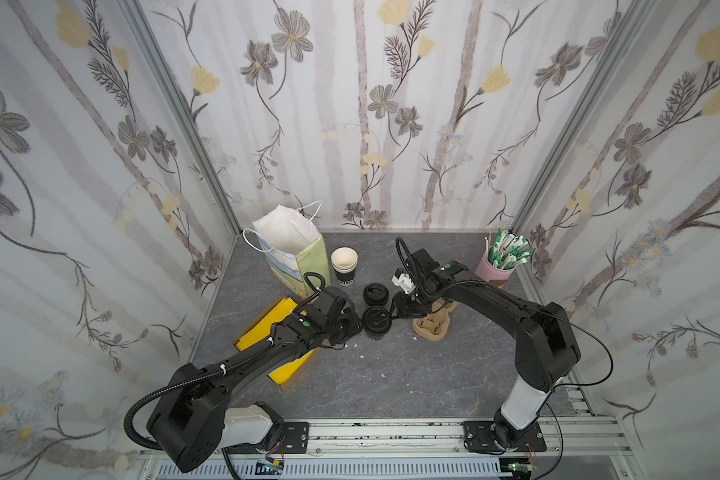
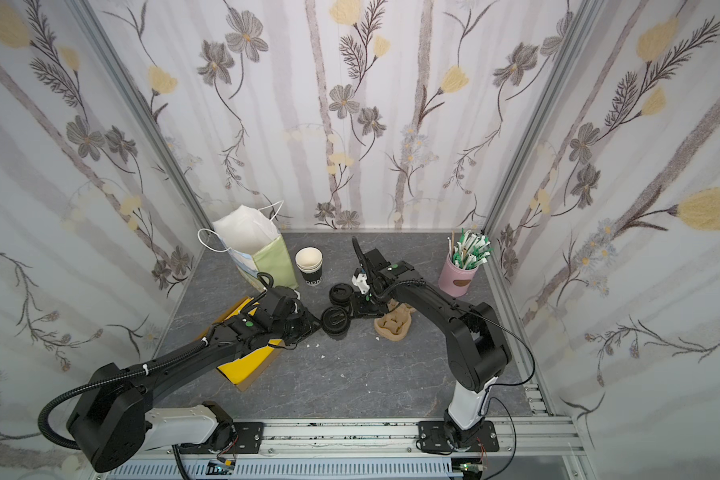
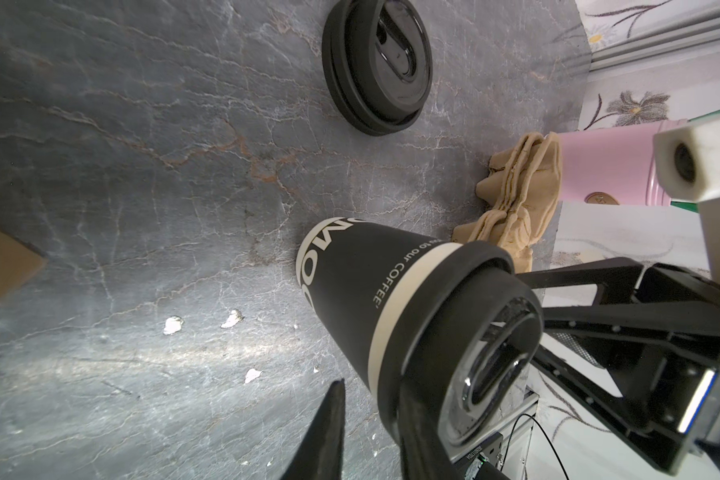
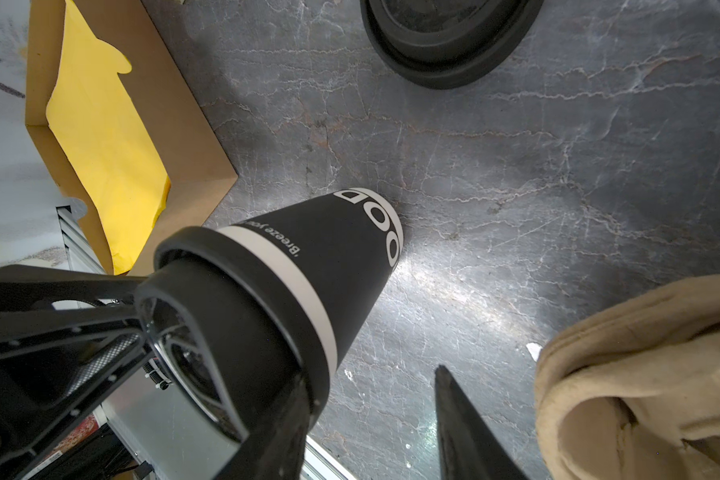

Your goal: Pack the takeout coffee

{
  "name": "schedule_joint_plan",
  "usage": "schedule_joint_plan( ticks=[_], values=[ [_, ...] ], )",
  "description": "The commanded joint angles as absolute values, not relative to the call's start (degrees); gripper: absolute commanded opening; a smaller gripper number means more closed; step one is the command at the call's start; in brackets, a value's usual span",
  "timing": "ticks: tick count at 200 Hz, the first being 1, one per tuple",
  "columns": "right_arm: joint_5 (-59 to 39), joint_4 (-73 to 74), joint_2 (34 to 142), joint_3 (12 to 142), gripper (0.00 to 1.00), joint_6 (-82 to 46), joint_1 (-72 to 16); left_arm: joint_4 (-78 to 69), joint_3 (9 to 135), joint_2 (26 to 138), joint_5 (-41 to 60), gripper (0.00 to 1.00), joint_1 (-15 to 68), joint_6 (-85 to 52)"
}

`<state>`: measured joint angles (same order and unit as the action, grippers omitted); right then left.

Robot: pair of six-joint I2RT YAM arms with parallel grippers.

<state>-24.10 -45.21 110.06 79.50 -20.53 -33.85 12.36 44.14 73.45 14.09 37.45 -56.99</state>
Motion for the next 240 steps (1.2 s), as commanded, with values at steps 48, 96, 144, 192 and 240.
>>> schedule_joint_plan(
  ticks=[48,96,144,192,240],
  values=[
    [-25.92,-45.40,111.88,81.29,0.50,-20.35,-33.76,11.76,46.22,75.21,12.09,0.27,36.74,-57.30],
    [-26.69,-45.79,111.77,81.57,0.53,-20.48,-33.61,11.78,47.97,77.16,11.69,0.27,36.13,-56.80],
    [-27.73,-46.05,110.75,80.15,0.55,-20.70,-33.24,11.81,48.69,79.21,11.95,0.27,35.99,-56.51],
    [-27.85,-45.97,109.80,79.67,0.55,-20.83,-32.56,11.87,50.05,79.98,11.70,0.27,35.91,-56.25],
    [-28.66,-46.36,109.12,79.65,0.54,-20.74,-32.26,11.87,50.93,78.71,11.07,0.28,35.91,-56.16]
  ],
)
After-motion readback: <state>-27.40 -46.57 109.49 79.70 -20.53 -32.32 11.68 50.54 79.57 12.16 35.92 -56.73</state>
